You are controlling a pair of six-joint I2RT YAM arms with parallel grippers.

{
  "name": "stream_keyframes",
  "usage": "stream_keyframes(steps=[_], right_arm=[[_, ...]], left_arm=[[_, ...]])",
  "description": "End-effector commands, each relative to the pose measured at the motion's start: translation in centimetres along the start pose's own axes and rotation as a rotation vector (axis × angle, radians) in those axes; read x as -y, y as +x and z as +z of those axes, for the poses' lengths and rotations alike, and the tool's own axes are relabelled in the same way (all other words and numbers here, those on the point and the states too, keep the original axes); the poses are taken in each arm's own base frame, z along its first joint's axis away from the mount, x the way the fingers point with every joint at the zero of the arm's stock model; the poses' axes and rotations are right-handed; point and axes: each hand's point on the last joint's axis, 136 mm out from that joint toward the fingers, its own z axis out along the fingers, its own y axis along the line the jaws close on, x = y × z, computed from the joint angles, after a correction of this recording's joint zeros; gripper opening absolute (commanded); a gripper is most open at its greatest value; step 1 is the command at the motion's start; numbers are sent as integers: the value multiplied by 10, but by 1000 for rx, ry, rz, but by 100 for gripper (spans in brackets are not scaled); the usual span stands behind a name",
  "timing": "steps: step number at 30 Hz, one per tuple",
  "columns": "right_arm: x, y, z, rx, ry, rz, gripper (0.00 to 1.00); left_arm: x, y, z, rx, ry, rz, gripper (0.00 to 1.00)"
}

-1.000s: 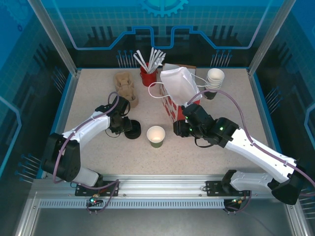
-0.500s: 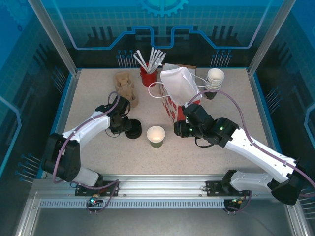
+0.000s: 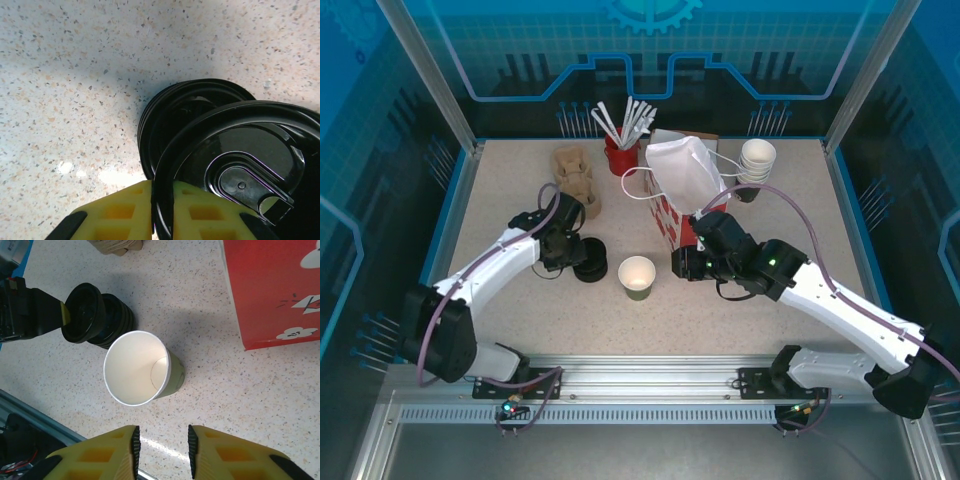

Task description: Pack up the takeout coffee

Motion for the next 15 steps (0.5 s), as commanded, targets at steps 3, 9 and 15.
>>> stream_keyframes(steps=[3,9,15], right_arm=[[-24,-13,-16,29,-90,23,36],[-50,-18,-21,15,-135,0,41],[-77,-21,-17,-19,-177,-13,46]], left_arm=[[0,5,-41,35,-13,60,15],[13,12,-85,89,-19,151,14],[38,24,-119,134,6,233,13]])
